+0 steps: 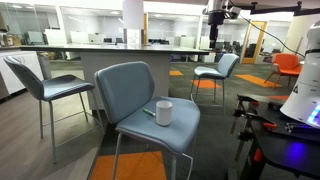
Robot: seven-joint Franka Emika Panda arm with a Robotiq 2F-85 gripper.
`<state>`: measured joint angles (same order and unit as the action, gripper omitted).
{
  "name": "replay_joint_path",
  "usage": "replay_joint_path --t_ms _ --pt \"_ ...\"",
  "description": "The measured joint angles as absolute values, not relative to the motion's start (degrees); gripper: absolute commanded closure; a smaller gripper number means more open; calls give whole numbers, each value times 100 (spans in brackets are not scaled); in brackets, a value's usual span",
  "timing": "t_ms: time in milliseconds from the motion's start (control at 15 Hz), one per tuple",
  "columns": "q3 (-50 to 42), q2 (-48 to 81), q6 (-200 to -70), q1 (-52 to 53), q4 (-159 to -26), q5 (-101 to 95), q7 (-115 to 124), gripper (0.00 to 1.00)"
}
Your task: Move the white mug to the right side of the seat
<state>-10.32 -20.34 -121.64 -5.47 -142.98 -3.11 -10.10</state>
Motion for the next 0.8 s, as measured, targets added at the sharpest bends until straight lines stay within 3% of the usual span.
replay_joint_path --t_ms 800 --pt "-979 -1995 -12164 -535 -14295 -270 -987 0"
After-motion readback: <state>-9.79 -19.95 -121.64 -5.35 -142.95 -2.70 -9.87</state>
